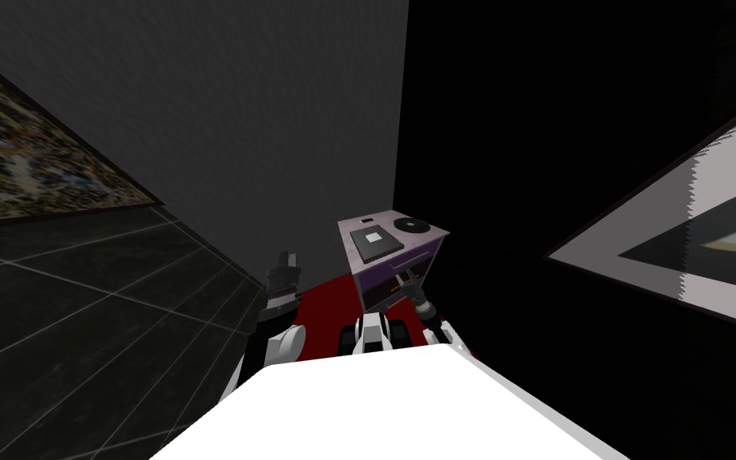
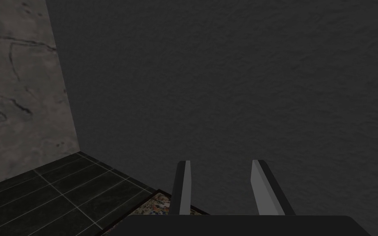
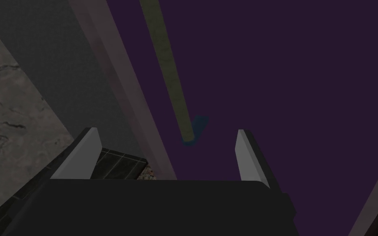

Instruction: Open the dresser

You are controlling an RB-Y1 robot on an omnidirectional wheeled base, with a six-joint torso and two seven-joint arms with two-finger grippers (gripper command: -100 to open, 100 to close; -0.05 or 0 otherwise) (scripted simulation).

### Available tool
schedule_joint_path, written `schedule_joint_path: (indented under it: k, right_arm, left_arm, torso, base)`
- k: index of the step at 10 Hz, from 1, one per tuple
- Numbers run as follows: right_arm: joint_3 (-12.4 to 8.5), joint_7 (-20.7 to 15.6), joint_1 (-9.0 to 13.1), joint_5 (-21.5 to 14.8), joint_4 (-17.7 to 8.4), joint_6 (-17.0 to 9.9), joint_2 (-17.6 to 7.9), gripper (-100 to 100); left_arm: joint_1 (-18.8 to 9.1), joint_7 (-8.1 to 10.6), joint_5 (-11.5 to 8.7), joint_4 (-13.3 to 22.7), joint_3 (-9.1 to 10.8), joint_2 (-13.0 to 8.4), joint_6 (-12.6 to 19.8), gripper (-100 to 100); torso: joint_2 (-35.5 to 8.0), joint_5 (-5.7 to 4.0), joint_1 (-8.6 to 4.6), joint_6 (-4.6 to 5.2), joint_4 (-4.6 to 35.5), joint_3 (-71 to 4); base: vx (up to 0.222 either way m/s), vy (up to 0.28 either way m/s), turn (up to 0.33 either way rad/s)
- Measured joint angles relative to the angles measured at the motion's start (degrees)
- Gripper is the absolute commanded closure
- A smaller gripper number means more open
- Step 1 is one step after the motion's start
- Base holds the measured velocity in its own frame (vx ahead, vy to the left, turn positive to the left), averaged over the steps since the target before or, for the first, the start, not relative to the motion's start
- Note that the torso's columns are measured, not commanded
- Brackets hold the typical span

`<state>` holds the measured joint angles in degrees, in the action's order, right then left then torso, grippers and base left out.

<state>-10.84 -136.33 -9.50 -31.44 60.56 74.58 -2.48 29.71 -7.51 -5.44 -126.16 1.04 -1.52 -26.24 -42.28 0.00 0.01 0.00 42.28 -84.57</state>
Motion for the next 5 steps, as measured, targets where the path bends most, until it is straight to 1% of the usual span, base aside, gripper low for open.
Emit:
schedule_joint_path:
  k: [1, 2, 3, 4, 5]
  right_arm:
    - [-0.13, -0.80, 0.41, -0.11, -0.80, 0.31, 1.50, -100]
    - [-0.28, -1.66, 1.20, -0.17, -2.11, 0.70, 3.05, -100]
    - [-0.18, -1.91, 0.93, -0.36, -1.50, 0.47, 4.39, -100]
    - [-0.15, -1.90, 0.88, -0.38, -1.37, 0.37, 4.52, -100]
    - [-0.34, -1.46, 2.11, -0.30, -1.55, -0.35, 4.04, -100]
  left_arm:
    - [0.00, 0.00, 0.00, 0.00, 0.00, 0.00, 0.00, 0]
    - [0.00, 0.00, 0.00, 0.00, 0.00, 0.00, 0.00, 0]
    - [0.00, 0.00, 0.00, 0.00, 0.00, 0.00, 0.00, 0]
    - [0.00, 0.00, 0.00, 0.00, 0.00, 0.00, 0.00, 0]
    - [0.00, 0.00, 0.00, 0.00, 0.00, 0.00, 0.00, 0]
  torso:
    - [0.00, -0.01, -0.05, 0.00, 0.00, 0.00]
    - [0.00, -0.02, -0.08, -0.01, 0.00, 0.00]
    - [-0.01, -0.01, -0.06, 0.00, 0.00, 0.00]
    - [0.00, -0.01, -0.06, 0.00, 0.00, 0.01]
    - [-0.01, 0.01, 0.03, -0.01, 0.01, 0.01]
  base:
    - [-0.001, 0.015, -0.013]
    - [0.000, 0.011, -0.001]
    - [0.000, 0.006, 0.000]
    - [-0.008, 0.029, -0.032]
    - [-0.007, 0.047, -0.017]
